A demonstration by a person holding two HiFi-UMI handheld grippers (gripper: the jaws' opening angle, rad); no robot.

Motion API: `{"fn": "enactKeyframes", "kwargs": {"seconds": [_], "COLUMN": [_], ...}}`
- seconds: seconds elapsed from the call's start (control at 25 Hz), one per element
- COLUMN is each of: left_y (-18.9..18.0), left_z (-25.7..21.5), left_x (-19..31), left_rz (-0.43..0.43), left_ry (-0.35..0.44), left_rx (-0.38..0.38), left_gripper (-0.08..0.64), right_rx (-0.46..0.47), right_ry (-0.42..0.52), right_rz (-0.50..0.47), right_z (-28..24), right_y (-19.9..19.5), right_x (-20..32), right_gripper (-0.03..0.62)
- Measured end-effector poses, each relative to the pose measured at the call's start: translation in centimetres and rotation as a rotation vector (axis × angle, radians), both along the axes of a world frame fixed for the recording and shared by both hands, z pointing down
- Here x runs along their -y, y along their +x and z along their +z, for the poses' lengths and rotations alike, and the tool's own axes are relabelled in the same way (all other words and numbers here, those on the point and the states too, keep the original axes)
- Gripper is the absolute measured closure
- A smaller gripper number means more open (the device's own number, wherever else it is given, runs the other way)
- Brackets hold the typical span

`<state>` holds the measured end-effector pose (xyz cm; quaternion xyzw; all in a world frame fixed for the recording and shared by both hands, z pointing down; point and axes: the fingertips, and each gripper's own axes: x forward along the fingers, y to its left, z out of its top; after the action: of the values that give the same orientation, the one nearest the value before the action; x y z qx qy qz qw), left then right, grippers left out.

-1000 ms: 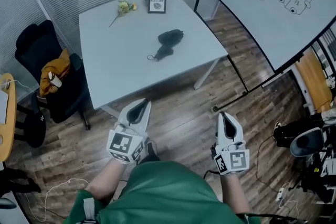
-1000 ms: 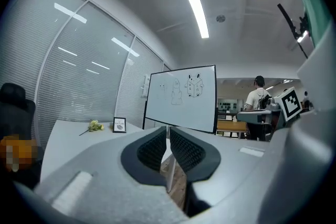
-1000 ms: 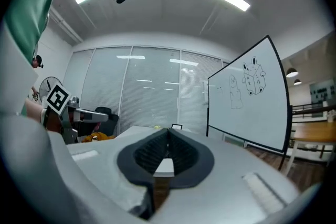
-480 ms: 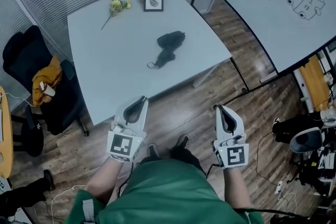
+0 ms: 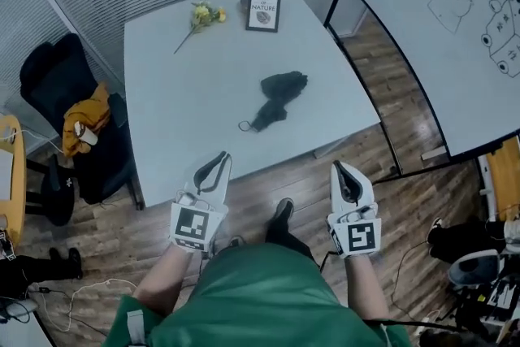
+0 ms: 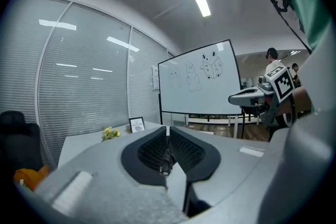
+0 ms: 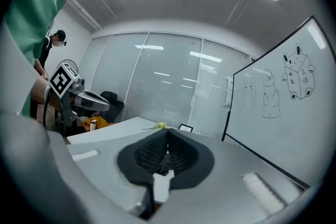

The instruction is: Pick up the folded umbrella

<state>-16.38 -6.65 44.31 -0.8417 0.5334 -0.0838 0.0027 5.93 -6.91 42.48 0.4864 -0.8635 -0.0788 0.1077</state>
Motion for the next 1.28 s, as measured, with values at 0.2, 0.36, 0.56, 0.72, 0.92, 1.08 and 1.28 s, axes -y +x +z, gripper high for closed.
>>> {"fn": "enactKeyframes", "kwargs": {"seconds": [0.2, 0.36, 0.56, 0.72, 0.92, 1.08, 1.28], "left_y": [2.0, 4.3, 7.0, 8.4, 8.5, 9.3, 9.9], "left_z": [0.0, 1.7, 4.2, 6.2, 8.8, 11.7, 16.4], "left_x": [5.4, 9.6, 14.1, 17.3, 20.8, 23.3, 25.6], "left_rz": [-0.057, -0.094, -0.103, -0.083, -0.044, 0.042, 0.135], "left_ry": [-0.032, -0.123, -0.200, -0.263, -0.303, -0.361, -0.469], "left_rx": [0.010, -0.015, 0.029, 0.048, 0.085, 0.102, 0.145], "left_gripper": [0.532, 0.528, 0.438, 0.414, 0.402, 0.366, 0.341], "right_rx": [0.046, 0.066, 0.072, 0.078, 0.061, 0.057, 0.045], "right_ry": [0.007, -0.026, -0.040, -0.082, -0.121, -0.140, -0.159], "right_rz": [-0.068, -0.136, -0.191, -0.187, -0.132, -0.061, 0.051], "right_z": [-0.5, 0.1, 0.7, 1.9, 3.4, 3.8, 3.8], "right_y": [1.3, 3.0, 5.2, 6.1, 6.3, 6.3, 6.5], "right_x": [6.3, 10.4, 14.6, 16.8, 18.3, 18.9, 18.8], "right_gripper": [0.591, 0.591, 0.591, 0.591, 0.591, 0.591, 0.591]}}
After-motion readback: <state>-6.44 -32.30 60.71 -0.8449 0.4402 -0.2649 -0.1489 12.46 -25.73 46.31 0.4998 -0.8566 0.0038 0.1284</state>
